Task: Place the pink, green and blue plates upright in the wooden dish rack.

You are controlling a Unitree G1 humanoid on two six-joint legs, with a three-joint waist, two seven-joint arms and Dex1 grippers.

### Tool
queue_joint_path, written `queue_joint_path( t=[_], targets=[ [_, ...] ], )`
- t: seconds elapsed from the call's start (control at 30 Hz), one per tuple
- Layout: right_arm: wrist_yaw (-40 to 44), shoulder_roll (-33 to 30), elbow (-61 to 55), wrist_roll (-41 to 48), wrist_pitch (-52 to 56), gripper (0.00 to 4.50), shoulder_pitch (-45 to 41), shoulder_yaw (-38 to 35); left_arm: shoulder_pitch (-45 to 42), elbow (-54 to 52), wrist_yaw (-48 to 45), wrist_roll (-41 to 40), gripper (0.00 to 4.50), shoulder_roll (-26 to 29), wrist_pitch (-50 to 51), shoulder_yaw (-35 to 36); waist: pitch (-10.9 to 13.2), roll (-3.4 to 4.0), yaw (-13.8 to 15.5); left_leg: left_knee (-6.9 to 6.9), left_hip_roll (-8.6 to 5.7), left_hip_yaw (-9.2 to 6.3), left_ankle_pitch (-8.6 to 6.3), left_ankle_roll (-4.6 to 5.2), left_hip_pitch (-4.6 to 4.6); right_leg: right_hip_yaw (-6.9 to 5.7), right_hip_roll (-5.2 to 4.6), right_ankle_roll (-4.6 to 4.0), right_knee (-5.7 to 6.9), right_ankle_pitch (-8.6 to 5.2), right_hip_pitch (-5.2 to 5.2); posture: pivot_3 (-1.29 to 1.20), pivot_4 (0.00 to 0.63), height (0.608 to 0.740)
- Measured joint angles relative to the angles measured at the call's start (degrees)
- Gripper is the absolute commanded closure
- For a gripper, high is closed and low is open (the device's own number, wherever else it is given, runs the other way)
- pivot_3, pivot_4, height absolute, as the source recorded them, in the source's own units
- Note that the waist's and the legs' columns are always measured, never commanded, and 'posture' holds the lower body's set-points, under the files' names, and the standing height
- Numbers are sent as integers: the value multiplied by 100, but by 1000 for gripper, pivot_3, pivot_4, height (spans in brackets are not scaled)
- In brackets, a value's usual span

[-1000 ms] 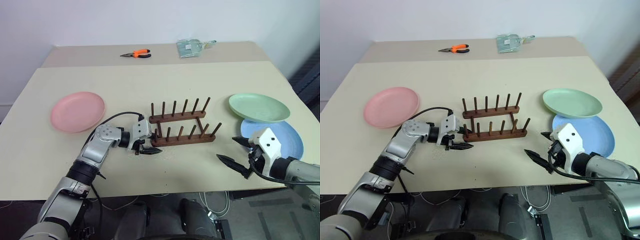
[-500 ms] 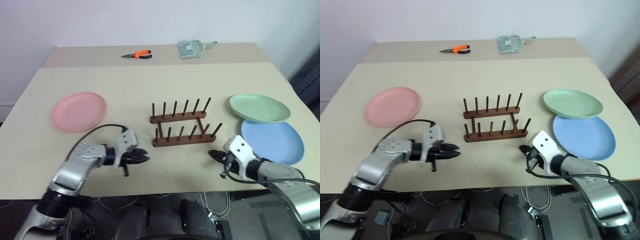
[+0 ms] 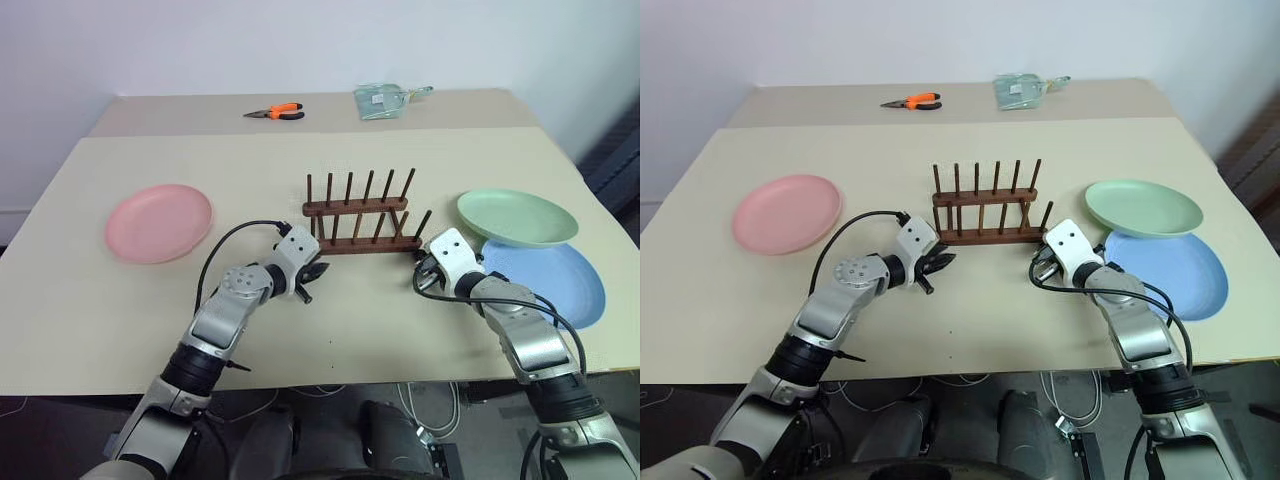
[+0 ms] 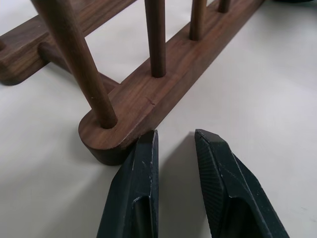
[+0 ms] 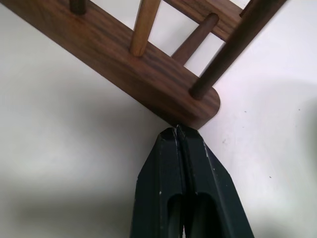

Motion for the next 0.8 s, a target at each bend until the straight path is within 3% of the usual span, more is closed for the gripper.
queue_joint_path(
  t=[0.1,0.2,0.23,0.3,0.47,0.63,0.77,0.8],
  targets=[
    [537,-121,-466,427,103,2257,250,-147,330,-274,-148,-338,1577,248,58,488,1,1,-126,-16,4,-1,0,0,-6,1,1,-1,2,-1,-19,0,150,740],
    [1005,-288,-1202,839,295,722,443,-227,617,-393,-233,-850,39,441,142,1298,6,4,-169,-19,9,-13,0,0,-18,1,4,-1,7,-3,-36,0,150,740],
    [1107,-300,-1423,926,375,110,442,-241,618,-384,-149,-1008,0,488,189,1661,8,2,-154,-15,9,-16,0,-1,-21,-2,7,-1,7,-3,-37,0,150,740],
    [1254,-365,-1733,1027,414,110,440,-228,481,-258,181,-1153,0,653,203,2330,8,1,-126,-11,8,-19,0,-1,-21,-5,8,-1,6,-4,-31,0,150,740],
    [1444,-395,-1702,967,384,110,364,-3,-530,607,2113,-900,0,1148,667,3946,7,-16,-100,-7,-7,-18,0,-3,-21,-7,-6,9,-2,-8,-20,0,150,740],
    [1498,-386,-1425,807,239,110,206,161,-598,927,3238,-862,0,1035,1638,4678,8,-25,-118,-16,-12,-18,0,-5,-25,-6,-8,-4,2,1,-31,0,150,740],
    [1533,-382,-1312,749,102,110,126,166,-515,926,3472,-1166,0,818,2411,5175,7,-28,-110,-17,-10,-21,7,-19,-24,-11,-7,2,7,-3,-29,0,150,740],
    [1533,-377,-1291,740,84,0,118,166,-513,878,3493,-1273,515,705,2530,5327,7,-28,-105,-16,-10,-21,9,-23,-24,-11,-7,7,7,-6,-28,0,150,740]
  ],
)
